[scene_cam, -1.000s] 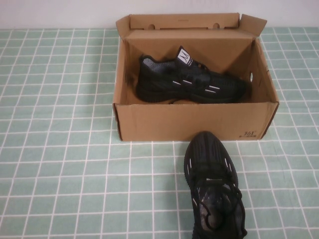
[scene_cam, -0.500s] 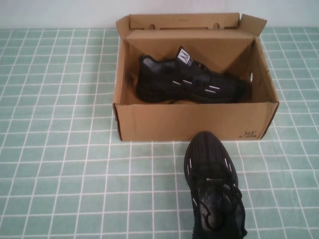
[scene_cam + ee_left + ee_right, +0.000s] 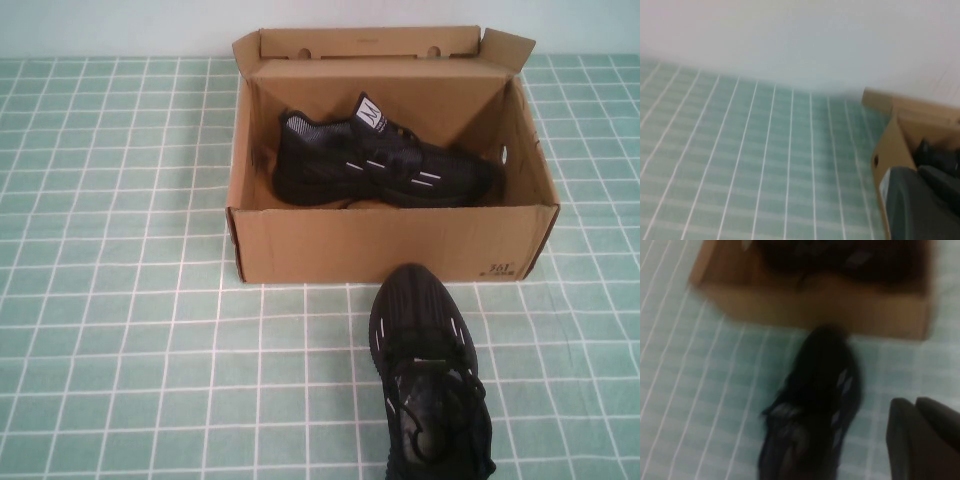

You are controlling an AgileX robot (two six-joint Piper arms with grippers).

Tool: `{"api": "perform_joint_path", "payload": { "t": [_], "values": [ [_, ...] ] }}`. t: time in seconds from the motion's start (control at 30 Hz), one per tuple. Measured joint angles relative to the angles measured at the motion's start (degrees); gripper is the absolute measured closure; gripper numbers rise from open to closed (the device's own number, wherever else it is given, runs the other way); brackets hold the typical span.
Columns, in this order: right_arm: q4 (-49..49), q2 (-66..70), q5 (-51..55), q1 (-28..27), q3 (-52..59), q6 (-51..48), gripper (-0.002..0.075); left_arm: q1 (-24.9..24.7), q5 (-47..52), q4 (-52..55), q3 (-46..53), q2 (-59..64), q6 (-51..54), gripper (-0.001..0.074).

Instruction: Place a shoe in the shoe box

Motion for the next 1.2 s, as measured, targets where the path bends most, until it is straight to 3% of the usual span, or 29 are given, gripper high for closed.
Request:
{"api": "perform_joint_path", "payload": {
  "t": [0.2,0.57,0.7,0.87,0.93,1.2],
  "values": [
    [-0.2,7.7,1.8,13.4,0.1,0.1,0.0688,0.0,5.9,-0.2,0.0,0.0,0.0,0.0739],
    [-30.9,20.6,-0.1,48.4,0.1,32.4,0.0671,0.0,10.8,-0.2,0.0,0.0,0.0,0.074],
    [-31.7,24.6,-0.5,52.3,0.1,36.5,0.0594,0.0,10.8,-0.2,-0.1,0.0,0.0,0.0739],
    [-31.2,27.9,-0.9,52.7,0.1,37.7,0.0354,0.0,12.1,-0.2,-0.1,0.0,0.0,0.0739],
    [-31.2,28.6,-2.0,52.7,0.1,38.0,0.0296,0.0,13.1,-0.2,-0.1,0.0,0.0,0.074],
    [-30.7,32.4,-6.9,52.7,0.1,38.4,0.0248,0.0,16.0,-0.2,-0.1,0.0,1.7,0.0739]
  ]
}}
